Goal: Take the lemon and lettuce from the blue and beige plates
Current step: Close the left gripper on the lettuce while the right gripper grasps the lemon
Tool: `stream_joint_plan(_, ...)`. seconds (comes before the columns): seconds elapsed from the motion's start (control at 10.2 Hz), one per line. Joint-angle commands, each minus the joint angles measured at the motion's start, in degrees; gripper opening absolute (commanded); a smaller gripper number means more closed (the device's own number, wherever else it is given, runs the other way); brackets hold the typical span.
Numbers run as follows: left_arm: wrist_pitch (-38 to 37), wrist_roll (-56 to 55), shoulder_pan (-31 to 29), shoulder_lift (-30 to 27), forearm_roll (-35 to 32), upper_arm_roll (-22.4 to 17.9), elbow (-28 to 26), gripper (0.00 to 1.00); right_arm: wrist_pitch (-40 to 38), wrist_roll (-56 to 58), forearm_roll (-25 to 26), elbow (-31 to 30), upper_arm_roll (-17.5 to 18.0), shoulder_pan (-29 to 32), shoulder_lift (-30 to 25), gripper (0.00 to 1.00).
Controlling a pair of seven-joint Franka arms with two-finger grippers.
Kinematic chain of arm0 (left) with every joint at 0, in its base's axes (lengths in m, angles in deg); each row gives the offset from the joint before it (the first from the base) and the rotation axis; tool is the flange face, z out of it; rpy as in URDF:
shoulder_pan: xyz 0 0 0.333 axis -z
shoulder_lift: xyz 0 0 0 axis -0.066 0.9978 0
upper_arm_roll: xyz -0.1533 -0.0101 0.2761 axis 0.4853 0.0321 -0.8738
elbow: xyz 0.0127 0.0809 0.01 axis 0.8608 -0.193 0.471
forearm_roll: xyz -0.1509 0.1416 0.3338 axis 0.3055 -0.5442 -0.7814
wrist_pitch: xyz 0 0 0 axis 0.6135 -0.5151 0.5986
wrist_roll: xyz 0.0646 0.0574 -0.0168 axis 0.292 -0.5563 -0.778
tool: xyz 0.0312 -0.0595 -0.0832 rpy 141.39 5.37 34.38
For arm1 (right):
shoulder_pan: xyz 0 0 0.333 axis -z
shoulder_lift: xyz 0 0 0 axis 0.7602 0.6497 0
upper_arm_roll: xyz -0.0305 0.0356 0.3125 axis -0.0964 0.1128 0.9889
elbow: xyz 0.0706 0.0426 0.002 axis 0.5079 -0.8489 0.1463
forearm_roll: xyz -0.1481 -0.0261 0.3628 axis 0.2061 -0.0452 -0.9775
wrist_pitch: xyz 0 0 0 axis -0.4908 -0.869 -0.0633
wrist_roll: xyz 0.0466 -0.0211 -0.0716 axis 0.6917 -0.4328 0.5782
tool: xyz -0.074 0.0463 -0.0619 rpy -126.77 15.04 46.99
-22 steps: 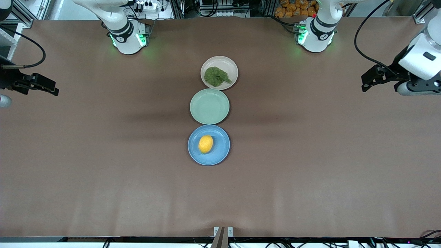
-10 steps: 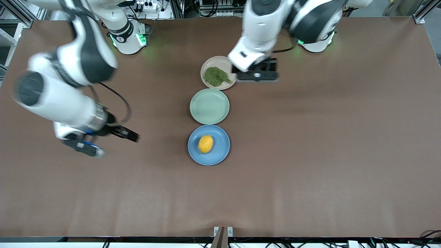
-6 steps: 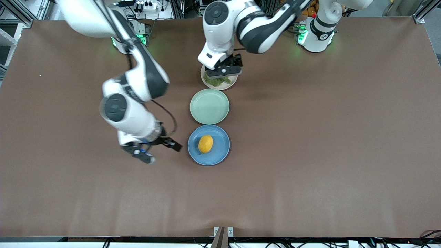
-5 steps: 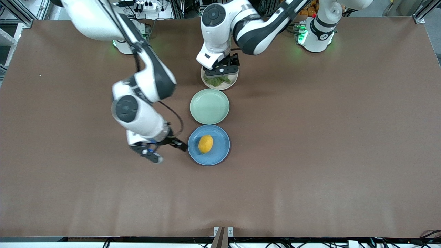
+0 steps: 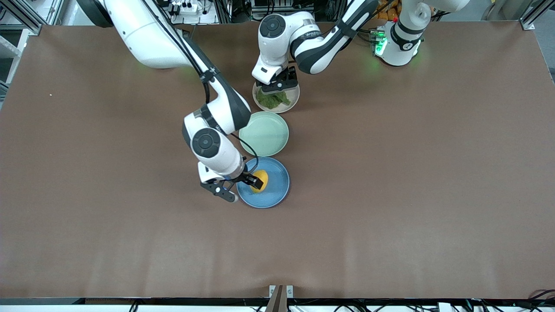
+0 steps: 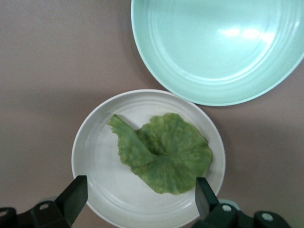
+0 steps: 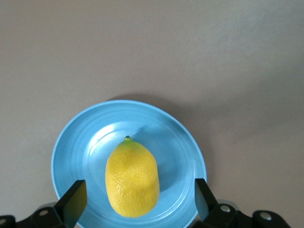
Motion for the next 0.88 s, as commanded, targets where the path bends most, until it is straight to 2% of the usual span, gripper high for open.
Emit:
stream_joint_plan(0.0,4.2,-6.0,0.8,4.3,-6.0,0.6,-1.0,1.0,3.9,-1.2,0.7,2.0,-0.3,-1.3,3.4,1.0)
stream_joint_plan(0.2,4.5,-9.0,1.4,6.5,-8.9,0.5,-0.9,1.0,4.3,-2.4,0.6,2.0,-0.3,-2.0,4.3,1.0)
stream_joint_plan(0.49,5.7,-9.1,1.6,8.3,-10.5,0.5,-0.8,0.87,4.8,-4.0,0.8,2.0,-0.3,-2.7,5.5,1.0)
stream_joint_plan(0.59,6.4,-9.1,1.6,8.9,-10.8,0.5,-0.6,0.79,4.9,-4.2,0.7,2.1,-0.3,-2.7,5.7,0.94)
stream_joint_plan(0.69,6.8,-9.1,1.6,9.4,-11.2,0.5,-0.5,0.74,4.9,-4.2,0.7,2.1,-0.3,-2.7,5.7,0.8)
stream_joint_plan(0.78,6.8,-9.2,1.6,10.1,-13.2,0.5,-0.4,0.68,5.2,-4.2,0.8,2.1,-0.3,-2.7,6.1,0.75)
